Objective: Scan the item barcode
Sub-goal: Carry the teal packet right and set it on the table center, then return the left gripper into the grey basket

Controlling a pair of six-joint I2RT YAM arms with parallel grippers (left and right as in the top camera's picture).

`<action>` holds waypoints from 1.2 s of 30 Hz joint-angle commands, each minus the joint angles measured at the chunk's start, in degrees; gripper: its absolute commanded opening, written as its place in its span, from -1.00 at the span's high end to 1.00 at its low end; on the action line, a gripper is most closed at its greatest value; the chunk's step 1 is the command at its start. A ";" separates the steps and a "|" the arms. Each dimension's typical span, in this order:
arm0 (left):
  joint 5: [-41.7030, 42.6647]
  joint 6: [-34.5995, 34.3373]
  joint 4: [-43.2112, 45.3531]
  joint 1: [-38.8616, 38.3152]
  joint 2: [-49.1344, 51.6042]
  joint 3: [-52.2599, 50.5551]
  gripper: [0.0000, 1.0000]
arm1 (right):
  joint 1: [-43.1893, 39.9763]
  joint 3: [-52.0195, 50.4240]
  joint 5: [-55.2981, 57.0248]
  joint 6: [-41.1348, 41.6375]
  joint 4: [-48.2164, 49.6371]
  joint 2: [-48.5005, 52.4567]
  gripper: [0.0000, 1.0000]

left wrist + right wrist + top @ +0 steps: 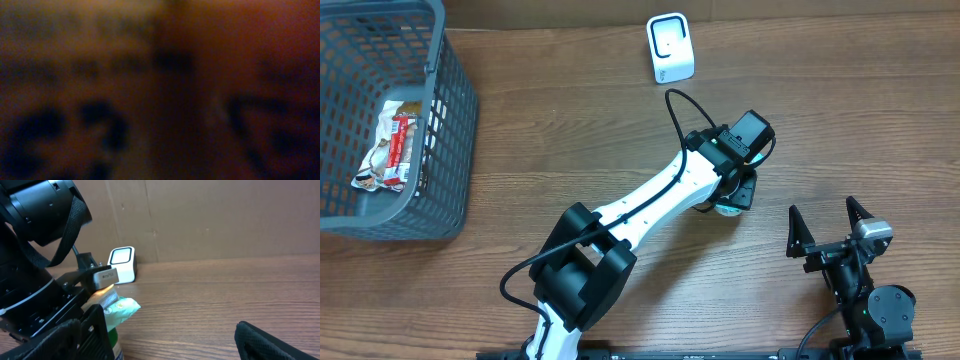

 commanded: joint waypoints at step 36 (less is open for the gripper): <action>-7.85 -1.51 -3.80 -5.33 -2.10 9.01 -0.99 | -0.26 -0.59 -0.33 0.24 0.15 -0.55 -1.00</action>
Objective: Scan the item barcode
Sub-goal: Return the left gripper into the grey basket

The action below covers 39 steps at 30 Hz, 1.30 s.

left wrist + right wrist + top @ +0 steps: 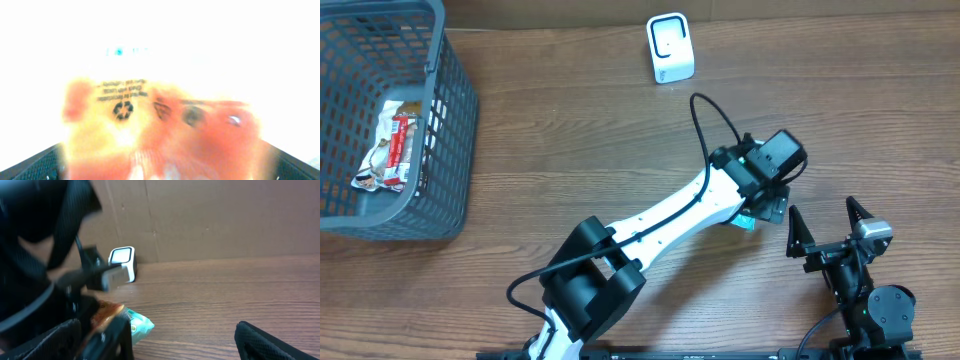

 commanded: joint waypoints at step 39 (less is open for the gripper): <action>-6.54 36.50 -21.24 84.26 -1.20 40.81 -1.00 | -0.26 -0.59 -0.31 0.24 0.20 -0.55 -1.00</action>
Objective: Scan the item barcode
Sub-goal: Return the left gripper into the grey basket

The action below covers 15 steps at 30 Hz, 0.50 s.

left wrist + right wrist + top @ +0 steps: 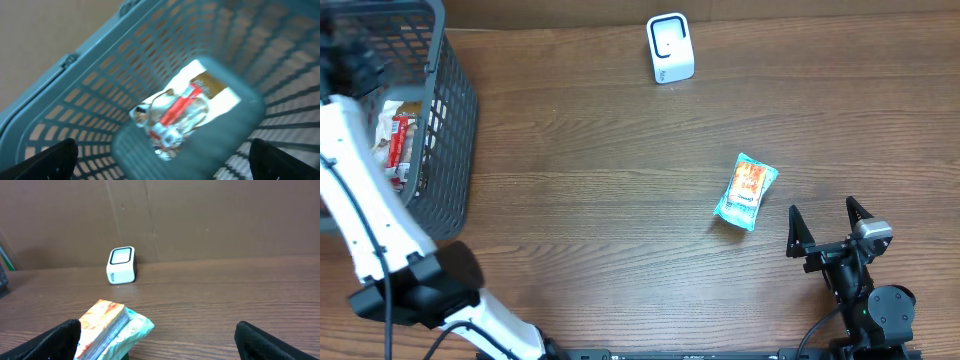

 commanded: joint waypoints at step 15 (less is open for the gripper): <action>8.26 18.14 -0.68 6.60 21.70 0.33 -1.00 | -0.26 -0.59 -0.31 0.24 0.20 -0.55 -1.00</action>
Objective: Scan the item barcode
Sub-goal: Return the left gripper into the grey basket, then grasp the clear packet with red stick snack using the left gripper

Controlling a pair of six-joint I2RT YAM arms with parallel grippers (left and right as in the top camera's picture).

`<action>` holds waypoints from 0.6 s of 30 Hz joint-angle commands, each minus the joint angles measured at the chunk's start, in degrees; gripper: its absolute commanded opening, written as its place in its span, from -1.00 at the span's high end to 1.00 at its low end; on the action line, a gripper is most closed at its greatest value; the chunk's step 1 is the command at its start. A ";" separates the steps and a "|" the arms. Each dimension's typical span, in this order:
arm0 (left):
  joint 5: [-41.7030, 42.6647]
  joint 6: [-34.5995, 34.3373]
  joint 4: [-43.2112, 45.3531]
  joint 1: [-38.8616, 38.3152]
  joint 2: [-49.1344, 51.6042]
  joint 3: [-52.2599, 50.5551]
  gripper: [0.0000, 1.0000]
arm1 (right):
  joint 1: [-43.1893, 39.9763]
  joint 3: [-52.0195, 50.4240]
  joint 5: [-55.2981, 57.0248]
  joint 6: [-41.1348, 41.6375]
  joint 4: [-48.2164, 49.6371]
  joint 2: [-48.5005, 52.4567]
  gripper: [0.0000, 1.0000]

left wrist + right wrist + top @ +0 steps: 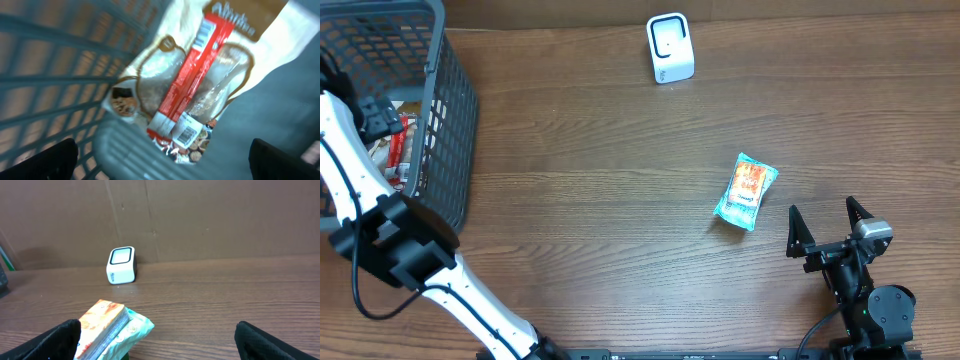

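A white and brown snack packet (195,90) with a red band and a barcode (187,134) lies on the floor of the grey basket (450,120). The same snack packet (395,140) shows through the mesh from overhead. My left gripper (160,167) hangs open close above it, inside the basket; overhead the left gripper (380,115) shows there too. An orange and teal packet (747,190) lies on the table, just left of my right gripper (828,235), which is open and holds nothing. The white scanner (670,48) stands at the far edge.
The basket walls (60,75) surround the left gripper on all sides. In the right wrist view the orange and teal packet (112,327) lies by the left fingertip (50,340), with the scanner (121,265) against a cardboard back wall (225,220).
My left gripper has come down lower into the basket; the snack packet now fills its view. The orange and teal packet and the right arm have not moved.
My left gripper was at the orange and teal packet in the middle of the table. Then it was with that packet nearer the right gripper. Later the packet lay alone on the table and the left gripper was open over the basket, now closer to the snack packet.
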 commanded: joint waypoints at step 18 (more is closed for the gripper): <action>8.15 15.56 5.84 -0.33 15.85 -0.13 -0.99 | -0.26 -0.59 -0.28 0.26 0.15 -0.55 -1.00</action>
